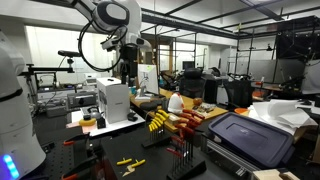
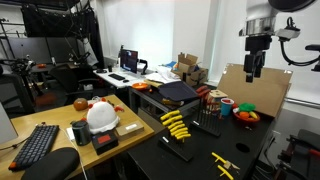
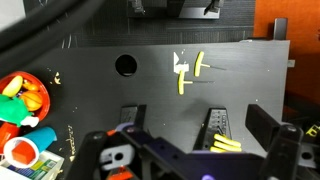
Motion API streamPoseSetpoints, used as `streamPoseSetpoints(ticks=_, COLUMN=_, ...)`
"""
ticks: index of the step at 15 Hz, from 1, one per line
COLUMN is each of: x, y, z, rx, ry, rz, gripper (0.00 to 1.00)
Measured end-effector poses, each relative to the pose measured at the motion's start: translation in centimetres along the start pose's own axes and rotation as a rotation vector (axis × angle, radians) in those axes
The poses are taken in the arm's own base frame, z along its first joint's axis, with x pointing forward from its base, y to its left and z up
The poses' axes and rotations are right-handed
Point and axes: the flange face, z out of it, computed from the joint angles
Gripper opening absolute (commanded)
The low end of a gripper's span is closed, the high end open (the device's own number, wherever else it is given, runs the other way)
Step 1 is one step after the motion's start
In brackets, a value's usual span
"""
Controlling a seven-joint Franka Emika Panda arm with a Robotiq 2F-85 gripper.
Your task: Detach the smallest yellow object from the stand and put it on the table
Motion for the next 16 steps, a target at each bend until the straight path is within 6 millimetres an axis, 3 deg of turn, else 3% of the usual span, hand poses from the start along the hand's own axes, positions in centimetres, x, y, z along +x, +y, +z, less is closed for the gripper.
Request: streamPoseSetpoints(ticks=16, x=0.17, y=0.03, z=0.66, rx=0.003, ry=-0.017, rz=0.002, gripper=1.00)
